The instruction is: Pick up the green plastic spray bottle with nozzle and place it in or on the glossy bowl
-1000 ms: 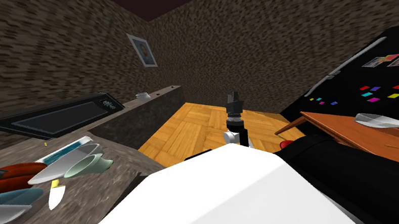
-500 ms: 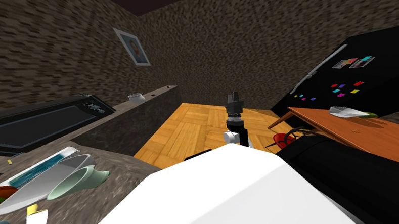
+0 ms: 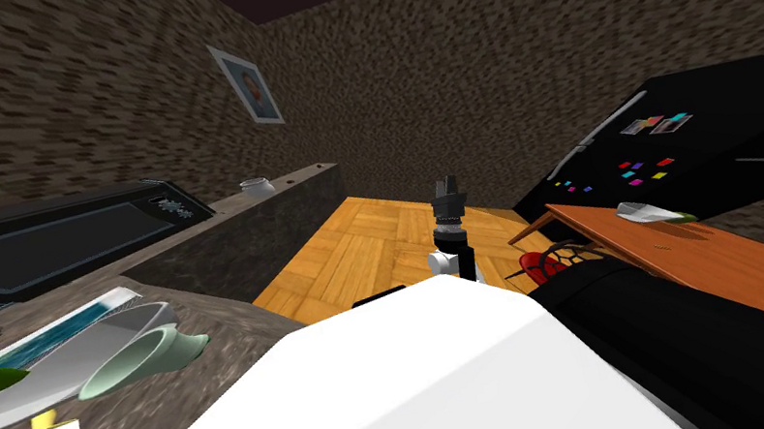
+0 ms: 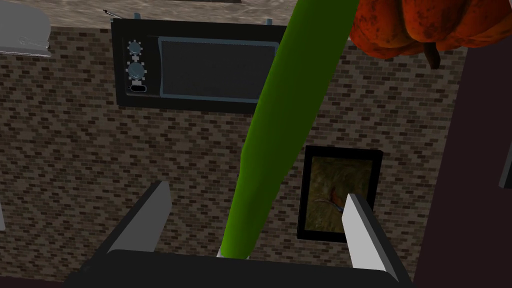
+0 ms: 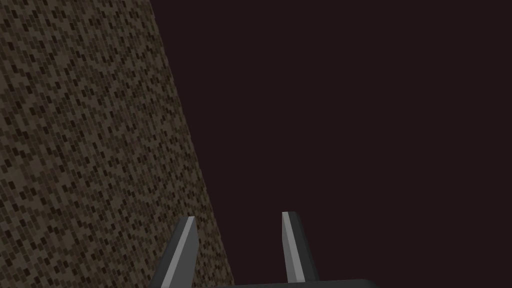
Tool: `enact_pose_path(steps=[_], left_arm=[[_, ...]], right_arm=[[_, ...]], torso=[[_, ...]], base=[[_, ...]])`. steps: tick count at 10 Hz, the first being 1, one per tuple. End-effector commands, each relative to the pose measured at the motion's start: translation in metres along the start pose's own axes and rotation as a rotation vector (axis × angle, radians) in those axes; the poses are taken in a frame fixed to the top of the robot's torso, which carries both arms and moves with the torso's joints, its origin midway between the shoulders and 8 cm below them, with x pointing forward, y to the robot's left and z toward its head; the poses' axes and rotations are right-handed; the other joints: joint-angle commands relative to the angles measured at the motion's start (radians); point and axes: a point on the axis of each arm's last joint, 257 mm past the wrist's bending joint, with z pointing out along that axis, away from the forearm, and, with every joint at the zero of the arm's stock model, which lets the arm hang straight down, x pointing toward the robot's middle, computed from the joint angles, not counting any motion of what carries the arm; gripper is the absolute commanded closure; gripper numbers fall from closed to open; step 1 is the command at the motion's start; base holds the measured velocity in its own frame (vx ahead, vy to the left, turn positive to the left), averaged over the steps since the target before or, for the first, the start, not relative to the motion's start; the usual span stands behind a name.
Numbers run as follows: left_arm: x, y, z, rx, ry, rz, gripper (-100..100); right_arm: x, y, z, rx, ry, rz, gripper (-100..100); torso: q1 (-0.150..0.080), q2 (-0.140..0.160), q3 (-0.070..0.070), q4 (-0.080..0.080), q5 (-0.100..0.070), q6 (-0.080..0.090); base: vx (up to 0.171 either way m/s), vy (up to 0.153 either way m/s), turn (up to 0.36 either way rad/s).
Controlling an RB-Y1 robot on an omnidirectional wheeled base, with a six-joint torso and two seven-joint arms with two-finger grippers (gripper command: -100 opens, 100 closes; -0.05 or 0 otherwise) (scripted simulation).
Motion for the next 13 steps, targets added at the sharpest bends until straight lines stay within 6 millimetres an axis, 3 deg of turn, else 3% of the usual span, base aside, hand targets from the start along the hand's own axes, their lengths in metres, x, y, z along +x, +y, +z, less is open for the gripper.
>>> enact_pose_path(steps=[1,3,4,5,13], left_arm=[[0.0,0.0,0.0,0.0,0.0,0.0,-100],[0.0,0.0,0.0,0.0,0.0,0.0,-100],[0.0,0.0,0.0,0.0,0.0,0.0,0],[-0.013,-0.014,-0.004,0.011,-0.004,0.002,-100],[-0.047,-0.076,-0.026,0.063,0.005,0.023,-100]], right_arm=[[0.0,0.0,0.0,0.0,0.0,0.0,0],[0.0,0.0,0.0,0.0,0.0,0.0,0],[0.0,0.0,0.0,0.0,0.0,0.0,0],[0.0,0.0,0.0,0.0,0.0,0.0,0],[0.0,0.0,0.0,0.0,0.0,0.0,0]], torso=[[0.0,0.0,0.0,0.0,0.0,0.0],[-0.001,0.0,0.0,0.0,0.0,0.0],[-0.001,0.0,0.0,0.0,0.0,0.0],[-0.001,0.0,0.0,0.0,0.0,0.0],[0.0,0.0,0.0,0.0,0.0,0.0]], base=[[0.0,0.0,0.0],[0.0,0.0,0.0],[0.0,0.0,0.0],[-0.001,0.019,0.115],[-0.004,0.028,0.071]])
